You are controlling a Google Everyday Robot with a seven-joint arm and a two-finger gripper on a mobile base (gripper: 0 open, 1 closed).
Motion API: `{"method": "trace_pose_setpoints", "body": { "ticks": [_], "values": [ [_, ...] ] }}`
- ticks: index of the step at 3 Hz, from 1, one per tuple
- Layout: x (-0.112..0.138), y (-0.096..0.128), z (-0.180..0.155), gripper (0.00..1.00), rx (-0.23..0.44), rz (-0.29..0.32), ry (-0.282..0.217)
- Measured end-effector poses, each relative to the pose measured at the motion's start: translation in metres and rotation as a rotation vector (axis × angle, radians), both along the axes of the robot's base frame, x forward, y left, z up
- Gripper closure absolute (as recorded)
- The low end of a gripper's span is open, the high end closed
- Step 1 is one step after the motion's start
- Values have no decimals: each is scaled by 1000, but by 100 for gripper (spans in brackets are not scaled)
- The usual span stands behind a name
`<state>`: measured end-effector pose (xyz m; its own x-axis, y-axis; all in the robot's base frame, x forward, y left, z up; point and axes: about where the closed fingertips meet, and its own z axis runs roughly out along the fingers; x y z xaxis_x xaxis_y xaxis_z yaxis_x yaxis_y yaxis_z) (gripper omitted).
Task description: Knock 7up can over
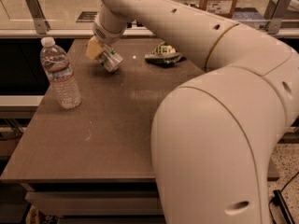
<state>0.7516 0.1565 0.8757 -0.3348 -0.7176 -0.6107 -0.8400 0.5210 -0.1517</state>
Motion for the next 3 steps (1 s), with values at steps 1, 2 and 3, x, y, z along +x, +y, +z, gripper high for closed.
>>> {"method": "trace_pose_setpoints", "body": {
  "ticks": [1,2,3],
  "values": [
    [1,4,-8,100,-51,21,22],
    [5,12,-17,100,-94,54,49],
    [8,17,-24,100,-126,79,72]
  ]
}}
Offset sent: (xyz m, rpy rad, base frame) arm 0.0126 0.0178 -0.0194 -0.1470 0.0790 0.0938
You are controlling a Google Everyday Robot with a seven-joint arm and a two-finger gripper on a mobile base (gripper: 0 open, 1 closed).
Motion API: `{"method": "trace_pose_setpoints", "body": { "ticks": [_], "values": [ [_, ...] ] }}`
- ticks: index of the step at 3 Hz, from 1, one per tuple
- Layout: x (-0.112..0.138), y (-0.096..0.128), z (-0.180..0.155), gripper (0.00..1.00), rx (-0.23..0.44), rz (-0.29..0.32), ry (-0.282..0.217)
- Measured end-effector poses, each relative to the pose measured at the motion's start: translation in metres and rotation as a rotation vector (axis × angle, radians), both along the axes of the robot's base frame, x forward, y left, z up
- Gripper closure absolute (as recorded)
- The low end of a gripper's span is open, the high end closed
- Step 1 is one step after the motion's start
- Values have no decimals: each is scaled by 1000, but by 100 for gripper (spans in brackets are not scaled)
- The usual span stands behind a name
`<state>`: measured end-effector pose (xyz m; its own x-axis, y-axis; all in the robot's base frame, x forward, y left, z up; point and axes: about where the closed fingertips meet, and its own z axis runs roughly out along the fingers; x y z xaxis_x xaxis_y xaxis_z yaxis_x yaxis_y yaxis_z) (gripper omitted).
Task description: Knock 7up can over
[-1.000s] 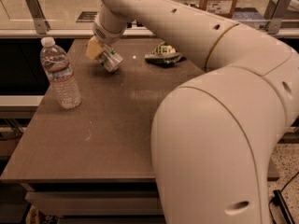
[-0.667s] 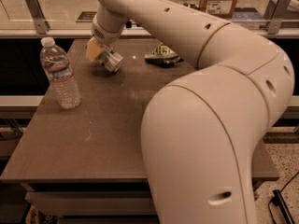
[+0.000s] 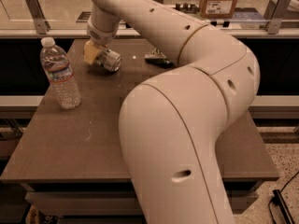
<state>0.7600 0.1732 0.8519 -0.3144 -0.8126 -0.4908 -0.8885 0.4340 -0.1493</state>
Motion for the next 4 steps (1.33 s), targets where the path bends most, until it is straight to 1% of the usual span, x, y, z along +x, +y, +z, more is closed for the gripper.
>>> {"method": "trace_pose_setpoints", "body": {
  "ticks": [1,2,3,4],
  "values": [
    [2,4,-4,100,-2,13,11],
    [2,4,-4,100,-2,13,11],
    [3,10,-8,100,40,24,13],
    [3,10,-7,100,40,24,13]
  ]
}}
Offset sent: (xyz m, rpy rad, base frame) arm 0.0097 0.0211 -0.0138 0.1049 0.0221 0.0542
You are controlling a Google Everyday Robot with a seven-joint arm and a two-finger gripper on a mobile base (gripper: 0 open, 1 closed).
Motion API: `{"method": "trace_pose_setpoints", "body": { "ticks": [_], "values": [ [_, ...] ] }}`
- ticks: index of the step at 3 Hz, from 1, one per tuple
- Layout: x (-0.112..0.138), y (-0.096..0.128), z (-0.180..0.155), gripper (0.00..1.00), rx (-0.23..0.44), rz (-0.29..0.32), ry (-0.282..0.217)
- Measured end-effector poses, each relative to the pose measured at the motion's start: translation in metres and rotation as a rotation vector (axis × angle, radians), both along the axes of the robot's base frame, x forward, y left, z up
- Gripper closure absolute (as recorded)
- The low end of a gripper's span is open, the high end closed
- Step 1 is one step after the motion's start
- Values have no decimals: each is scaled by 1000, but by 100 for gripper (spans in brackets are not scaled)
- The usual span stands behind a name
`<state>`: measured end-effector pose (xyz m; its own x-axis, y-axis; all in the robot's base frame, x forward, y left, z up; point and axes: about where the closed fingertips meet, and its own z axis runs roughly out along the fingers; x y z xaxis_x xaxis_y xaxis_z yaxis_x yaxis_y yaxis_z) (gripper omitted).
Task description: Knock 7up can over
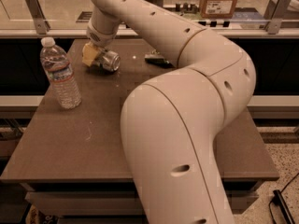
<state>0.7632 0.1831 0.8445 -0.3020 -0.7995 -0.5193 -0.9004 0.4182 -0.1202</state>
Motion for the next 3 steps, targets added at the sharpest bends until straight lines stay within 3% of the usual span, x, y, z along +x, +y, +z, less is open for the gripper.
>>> {"method": "trace_pose_setpoints", "body": {
  "ticks": [3],
  "values": [
    [5,27,-14,100,71,50,7]
  ]
}}
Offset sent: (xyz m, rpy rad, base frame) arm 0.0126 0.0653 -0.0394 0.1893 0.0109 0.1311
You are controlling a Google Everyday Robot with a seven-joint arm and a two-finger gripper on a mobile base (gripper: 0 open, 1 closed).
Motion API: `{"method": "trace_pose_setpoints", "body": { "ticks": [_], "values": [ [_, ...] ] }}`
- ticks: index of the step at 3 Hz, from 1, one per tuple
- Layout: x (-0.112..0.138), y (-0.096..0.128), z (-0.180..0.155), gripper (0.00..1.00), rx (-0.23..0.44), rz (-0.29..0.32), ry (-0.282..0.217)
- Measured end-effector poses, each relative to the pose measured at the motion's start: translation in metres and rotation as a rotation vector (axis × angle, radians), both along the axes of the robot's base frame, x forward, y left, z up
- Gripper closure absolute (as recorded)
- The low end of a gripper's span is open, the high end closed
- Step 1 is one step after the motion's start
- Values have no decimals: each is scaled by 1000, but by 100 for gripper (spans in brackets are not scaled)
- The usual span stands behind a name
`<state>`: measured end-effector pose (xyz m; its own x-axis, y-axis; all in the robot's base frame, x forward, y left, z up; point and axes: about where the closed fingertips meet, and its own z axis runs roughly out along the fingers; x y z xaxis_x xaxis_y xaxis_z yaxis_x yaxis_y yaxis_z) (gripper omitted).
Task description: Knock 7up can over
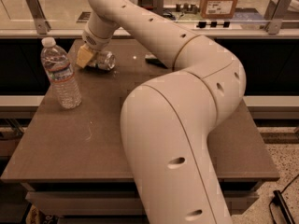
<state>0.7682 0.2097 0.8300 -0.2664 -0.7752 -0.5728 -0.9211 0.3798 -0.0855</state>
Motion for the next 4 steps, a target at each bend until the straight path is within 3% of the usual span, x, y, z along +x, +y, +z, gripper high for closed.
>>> {"method": "trace_pose_setpoints", "body": {
  "ticks": [1,2,4],
  "values": [
    [0,0,3,100,0,0,0],
    [0,2,1,82,-2,2,4],
    [-1,3,1,36,-3,4,7]
  ]
}}
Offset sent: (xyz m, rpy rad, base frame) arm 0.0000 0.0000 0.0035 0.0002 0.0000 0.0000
